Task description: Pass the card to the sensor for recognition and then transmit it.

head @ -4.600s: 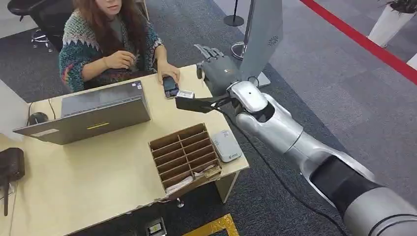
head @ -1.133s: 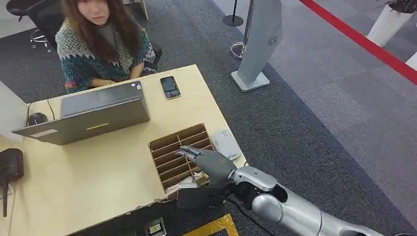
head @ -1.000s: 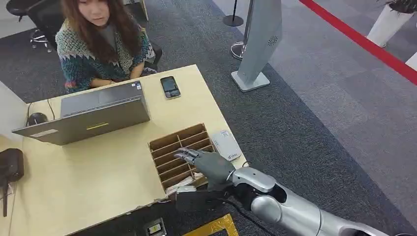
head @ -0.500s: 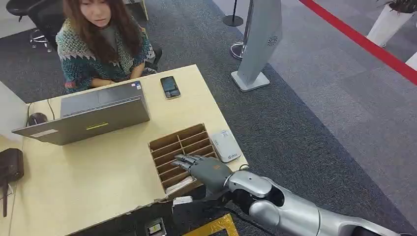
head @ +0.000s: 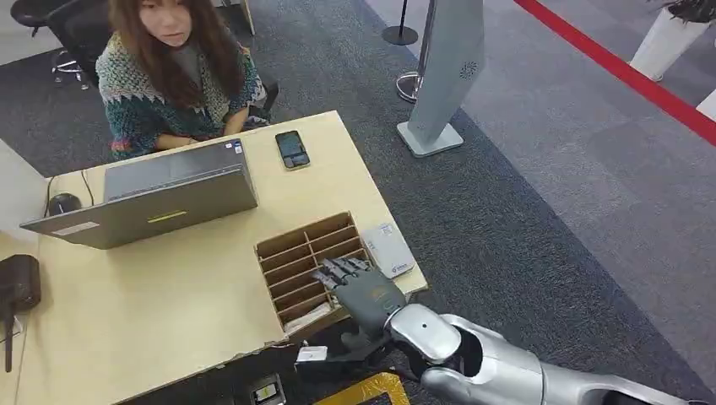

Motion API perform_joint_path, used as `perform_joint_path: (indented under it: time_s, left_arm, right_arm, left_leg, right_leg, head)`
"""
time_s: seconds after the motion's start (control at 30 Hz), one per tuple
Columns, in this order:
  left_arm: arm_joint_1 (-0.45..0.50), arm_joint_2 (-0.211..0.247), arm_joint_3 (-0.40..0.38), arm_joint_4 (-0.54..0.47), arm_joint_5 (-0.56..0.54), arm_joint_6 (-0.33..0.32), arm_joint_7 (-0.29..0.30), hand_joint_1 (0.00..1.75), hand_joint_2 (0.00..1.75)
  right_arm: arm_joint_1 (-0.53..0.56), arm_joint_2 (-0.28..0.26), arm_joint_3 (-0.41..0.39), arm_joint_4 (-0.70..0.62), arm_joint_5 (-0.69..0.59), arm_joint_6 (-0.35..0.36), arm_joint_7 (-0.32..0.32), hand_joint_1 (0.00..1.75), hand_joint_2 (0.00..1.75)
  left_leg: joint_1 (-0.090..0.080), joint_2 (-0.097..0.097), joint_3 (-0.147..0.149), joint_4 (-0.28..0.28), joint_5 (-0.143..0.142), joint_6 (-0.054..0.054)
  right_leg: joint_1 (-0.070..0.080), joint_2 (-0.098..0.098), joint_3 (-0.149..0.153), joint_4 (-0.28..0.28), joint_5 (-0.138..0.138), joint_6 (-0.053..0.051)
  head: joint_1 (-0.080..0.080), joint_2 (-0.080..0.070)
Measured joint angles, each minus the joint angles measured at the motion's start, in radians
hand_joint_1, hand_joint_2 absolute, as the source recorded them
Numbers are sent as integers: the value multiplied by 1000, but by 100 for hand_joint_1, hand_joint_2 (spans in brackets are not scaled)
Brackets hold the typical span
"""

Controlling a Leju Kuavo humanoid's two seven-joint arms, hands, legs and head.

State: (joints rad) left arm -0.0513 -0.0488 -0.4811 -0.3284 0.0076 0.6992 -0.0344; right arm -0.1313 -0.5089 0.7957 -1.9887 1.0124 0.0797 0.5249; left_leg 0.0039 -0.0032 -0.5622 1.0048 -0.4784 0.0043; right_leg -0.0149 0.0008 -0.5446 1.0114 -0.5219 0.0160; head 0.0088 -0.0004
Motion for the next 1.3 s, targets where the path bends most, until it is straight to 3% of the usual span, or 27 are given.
perform_joint_path:
  time_s: [0.43,0.83,1.3]
  left_arm:
    - [5,-6,6,-10,17,0,10,0,0]
    - [7,-6,6,-19,23,0,11,0,0]
    - [9,-6,6,-24,9,0,10,0,0]
  right_arm:
    - [17,0,19,44,14,-24,7,0,175]
    - [28,-7,4,73,69,-69,72,0,175]
    - [35,-16,-14,95,78,-77,83,0,175]
  left_leg:
    - [0,0,0,0,0,0]
    - [0,0,0,0,0,0]
    - [0,0,0,0,0,0]
  right_leg:
    - [0,0,0,0,0,0]
    - [0,0,0,0,0,0]
    - [0,0,0,0,0,0]
  head:
    - [0,0]
    - [0,0]
    - [0,0]
